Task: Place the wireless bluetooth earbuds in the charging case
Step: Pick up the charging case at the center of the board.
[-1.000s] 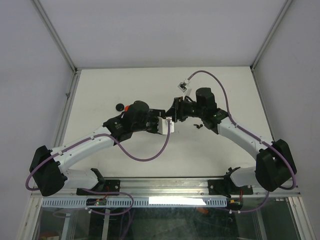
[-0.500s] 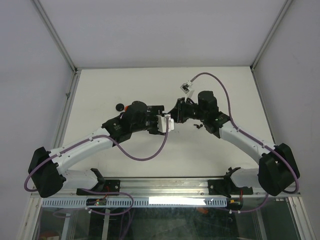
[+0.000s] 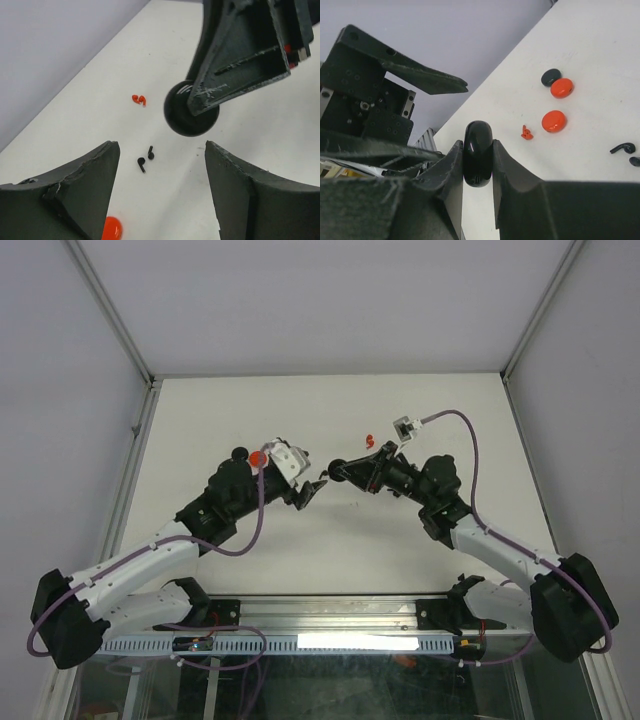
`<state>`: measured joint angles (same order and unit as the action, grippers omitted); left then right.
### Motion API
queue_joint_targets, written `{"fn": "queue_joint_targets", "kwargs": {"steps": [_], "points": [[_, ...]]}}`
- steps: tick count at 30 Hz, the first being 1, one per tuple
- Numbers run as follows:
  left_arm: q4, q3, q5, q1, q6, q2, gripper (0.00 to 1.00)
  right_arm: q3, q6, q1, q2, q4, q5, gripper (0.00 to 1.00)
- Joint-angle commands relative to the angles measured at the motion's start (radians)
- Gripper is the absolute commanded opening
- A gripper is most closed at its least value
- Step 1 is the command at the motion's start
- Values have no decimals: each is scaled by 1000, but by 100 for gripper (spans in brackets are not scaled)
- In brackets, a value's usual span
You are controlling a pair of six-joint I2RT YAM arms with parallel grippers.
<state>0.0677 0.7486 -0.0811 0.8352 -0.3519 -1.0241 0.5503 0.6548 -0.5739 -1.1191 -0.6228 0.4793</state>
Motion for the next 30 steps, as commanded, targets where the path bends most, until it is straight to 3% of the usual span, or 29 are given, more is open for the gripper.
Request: {"fn": "queue_joint_targets", "kwargs": {"steps": [1,6,15,30], "points": [[293,-58,-141,-98,382,73,71,-35,55,-12,38,-272,-61,3],[499,-132,-290,-202,675,66,71,-65,76,-32,31,-385,-89,3],[796,-181,-410,-234,973,-34,62,-71,163,-56,-25,-554,-94,4],[968,-188,-474,-237,1123,-121,31,-71,195,-95,-86,-664,-104,5]]}}
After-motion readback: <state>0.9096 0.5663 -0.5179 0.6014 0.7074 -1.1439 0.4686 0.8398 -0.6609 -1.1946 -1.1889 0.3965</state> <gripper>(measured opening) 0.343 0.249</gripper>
